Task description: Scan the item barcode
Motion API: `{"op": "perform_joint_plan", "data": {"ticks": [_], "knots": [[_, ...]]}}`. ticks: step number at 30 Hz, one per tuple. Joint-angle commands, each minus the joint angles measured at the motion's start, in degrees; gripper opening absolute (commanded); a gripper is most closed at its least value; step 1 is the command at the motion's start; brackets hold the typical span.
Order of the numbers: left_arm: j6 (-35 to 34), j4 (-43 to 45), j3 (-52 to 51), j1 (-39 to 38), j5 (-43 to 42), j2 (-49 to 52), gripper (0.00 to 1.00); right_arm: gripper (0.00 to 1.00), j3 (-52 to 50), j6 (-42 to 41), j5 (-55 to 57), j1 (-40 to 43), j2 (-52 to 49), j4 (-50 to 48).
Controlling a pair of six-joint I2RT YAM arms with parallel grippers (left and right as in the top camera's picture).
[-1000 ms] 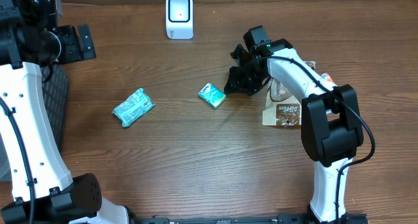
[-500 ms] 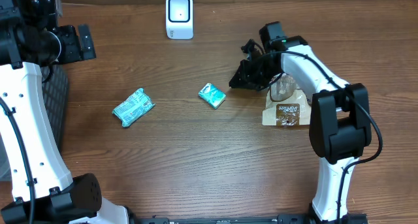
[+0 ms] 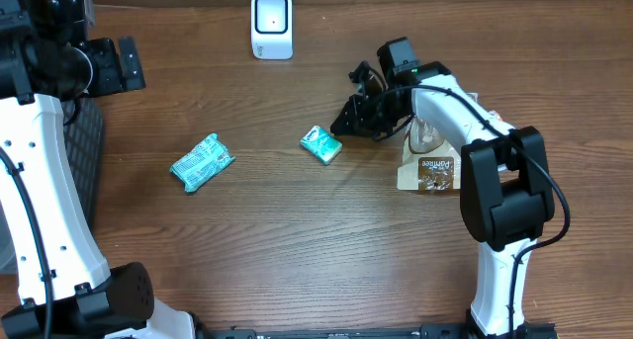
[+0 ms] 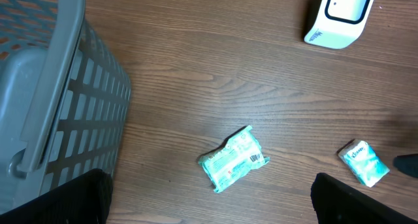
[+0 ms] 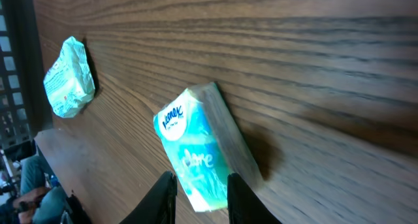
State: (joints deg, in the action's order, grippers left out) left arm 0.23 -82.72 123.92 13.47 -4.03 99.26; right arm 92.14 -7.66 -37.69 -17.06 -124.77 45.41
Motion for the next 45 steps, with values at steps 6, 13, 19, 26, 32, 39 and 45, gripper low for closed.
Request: {"op": "perform_joint_plan", "data": {"ticks": [6, 13, 19, 26, 32, 39, 45], "knots": [[1.09, 0.24, 1.05, -0.74, 0.15, -0.24, 1.0, 0.24, -3.76, -1.7, 1.68, -0.33, 1.25, -2.93], [1.09, 0.24, 1.05, -0.74, 0.15, -0.24, 1.0, 0.24, -4.39, -1.07, 3.52, -0.85, 1.25, -3.21], [1.09, 0.24, 1.05, -0.74, 0.17, -0.24, 0.99, 0.24, -6.12, -1.11, 3.48, -1.22, 1.25, -3.41], [1.09, 0.24, 1.05, -0.74, 0.15, -0.24, 0.99, 0.24, -7.72, -1.33, 2.25, -1.33, 1.25, -4.66], [1.09, 0.24, 1.05, -0.74, 0.15, -0.24, 1.0, 0.24, -7.72, -2.84, 0.66, -1.38, 1.25, -5.73], [1.09, 0.24, 1.05, -0.74, 0.15, -0.24, 1.0, 0.24, -7.69, -2.82, -3.15, -1.38, 1.25, -5.68], [1.09, 0.24, 1.05, -0.74, 0.15, -0.24, 0.99, 0.25, -7.89, -3.06, -1.27, -2.32, 1.25, -5.03]]}}
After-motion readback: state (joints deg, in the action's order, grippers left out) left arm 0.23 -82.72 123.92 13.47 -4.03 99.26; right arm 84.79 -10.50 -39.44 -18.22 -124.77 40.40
